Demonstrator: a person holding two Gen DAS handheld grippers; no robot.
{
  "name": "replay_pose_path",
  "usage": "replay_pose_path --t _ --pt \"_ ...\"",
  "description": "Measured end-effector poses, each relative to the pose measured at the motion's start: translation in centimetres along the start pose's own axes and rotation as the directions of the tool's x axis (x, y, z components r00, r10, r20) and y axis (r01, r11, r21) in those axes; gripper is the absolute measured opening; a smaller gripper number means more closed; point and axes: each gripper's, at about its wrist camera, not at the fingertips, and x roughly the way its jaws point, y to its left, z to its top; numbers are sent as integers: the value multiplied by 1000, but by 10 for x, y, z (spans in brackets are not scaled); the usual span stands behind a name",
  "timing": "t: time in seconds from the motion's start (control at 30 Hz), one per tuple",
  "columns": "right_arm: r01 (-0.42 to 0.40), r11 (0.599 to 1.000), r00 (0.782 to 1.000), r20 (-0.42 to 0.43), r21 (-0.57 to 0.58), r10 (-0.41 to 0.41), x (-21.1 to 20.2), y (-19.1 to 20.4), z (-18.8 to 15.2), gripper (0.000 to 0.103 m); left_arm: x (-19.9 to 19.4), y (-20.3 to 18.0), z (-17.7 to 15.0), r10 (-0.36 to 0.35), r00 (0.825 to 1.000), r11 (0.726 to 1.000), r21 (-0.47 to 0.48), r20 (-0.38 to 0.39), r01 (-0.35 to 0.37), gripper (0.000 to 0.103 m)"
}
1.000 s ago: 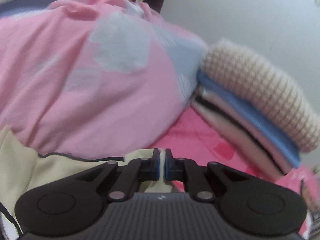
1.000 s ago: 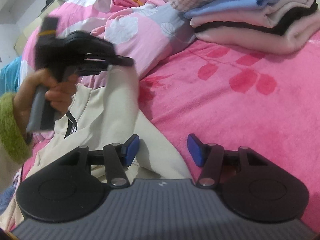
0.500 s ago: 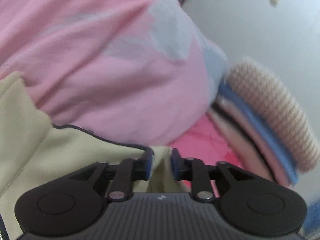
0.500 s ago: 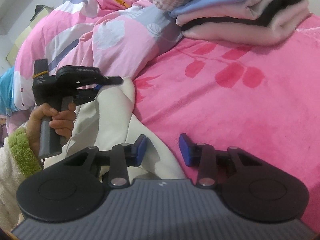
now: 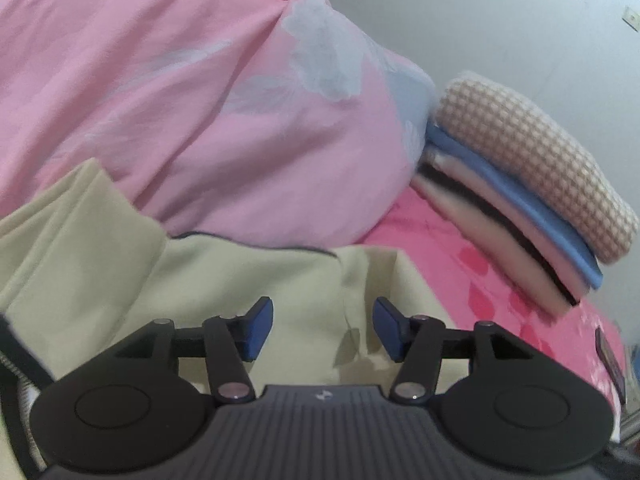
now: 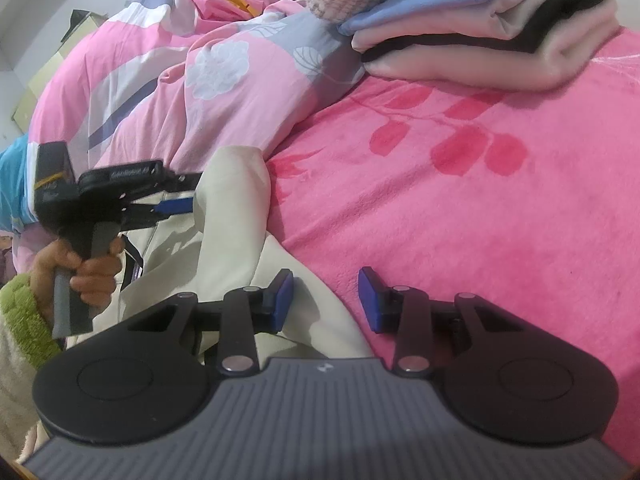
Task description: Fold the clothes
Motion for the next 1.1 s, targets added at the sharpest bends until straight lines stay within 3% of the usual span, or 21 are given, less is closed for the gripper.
replay_pose_path --t 0.27,0.5,0.6,0.7,0.9,1.1 --pt "4 1000 1000 2 -6 -4 0 1 0 35 -10 -16 -25 50 999 980 191 1 -49 61" --pt "2 1000 1000 3 -5 -2 0 1 0 35 -18 -31 -47 92 996 931 353 9 -90 54" --pt "2 1000 1000 3 -5 -2 0 1 0 35 -24 -33 -48 78 997 917 392 10 -76 54" --pt "2 1000 1000 3 -5 -2 0 1 0 36 -32 -28 -46 45 999 922 384 20 -49 55" --pt "4 1000 1000 3 -8 -4 0 1 0 36 -41 -22 -41 -115 993 950 296 26 102 60" --pt "2 1000 1000 4 -9 -2 0 2 0 37 -10 -37 -43 -68 997 939 336 -21 71 58"
